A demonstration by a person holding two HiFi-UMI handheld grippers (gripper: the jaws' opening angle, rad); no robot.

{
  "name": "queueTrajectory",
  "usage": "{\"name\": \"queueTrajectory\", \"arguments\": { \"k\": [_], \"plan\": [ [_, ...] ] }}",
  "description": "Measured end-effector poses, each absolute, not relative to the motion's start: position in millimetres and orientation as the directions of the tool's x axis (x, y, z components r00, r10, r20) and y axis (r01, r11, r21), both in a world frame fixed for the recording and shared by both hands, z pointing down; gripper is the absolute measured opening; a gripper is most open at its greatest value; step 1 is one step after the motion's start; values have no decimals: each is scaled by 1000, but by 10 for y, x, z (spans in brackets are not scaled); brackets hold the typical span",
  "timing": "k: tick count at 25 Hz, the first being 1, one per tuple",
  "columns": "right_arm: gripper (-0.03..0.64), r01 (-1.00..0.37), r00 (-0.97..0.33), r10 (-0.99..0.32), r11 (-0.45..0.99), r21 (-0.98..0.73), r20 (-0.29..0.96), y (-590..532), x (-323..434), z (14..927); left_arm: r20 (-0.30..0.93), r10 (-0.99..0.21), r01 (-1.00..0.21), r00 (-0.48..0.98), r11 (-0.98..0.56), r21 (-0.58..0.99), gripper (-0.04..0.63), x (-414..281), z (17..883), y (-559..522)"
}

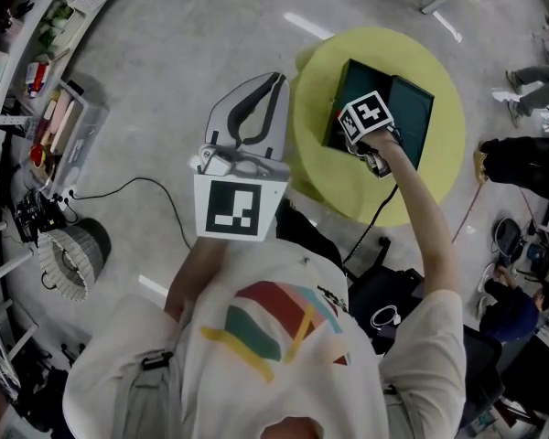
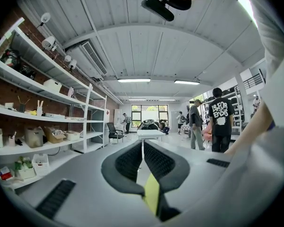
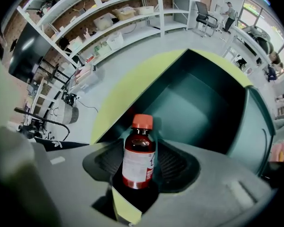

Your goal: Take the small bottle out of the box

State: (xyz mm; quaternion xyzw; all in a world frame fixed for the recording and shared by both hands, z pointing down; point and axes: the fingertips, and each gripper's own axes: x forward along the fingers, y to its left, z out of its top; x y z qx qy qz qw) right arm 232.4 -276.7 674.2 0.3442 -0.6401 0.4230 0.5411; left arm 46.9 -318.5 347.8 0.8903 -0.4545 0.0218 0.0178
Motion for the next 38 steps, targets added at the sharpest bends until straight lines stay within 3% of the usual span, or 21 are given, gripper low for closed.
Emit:
{"name": "queueTrajectory", "arguments": {
  "k": [1, 38],
  "plan": [
    [202, -901, -174, 21, 399, -168, 984, -2758, 2314, 6746, 56, -809, -810, 585, -586, 10, 23, 460, 3475, -3182],
    [196, -939, -158, -26, 312, -142, 987, -2769, 2346, 6751, 64, -793, -795, 606, -606, 17, 23, 543, 3522, -3165]
  ]
}}
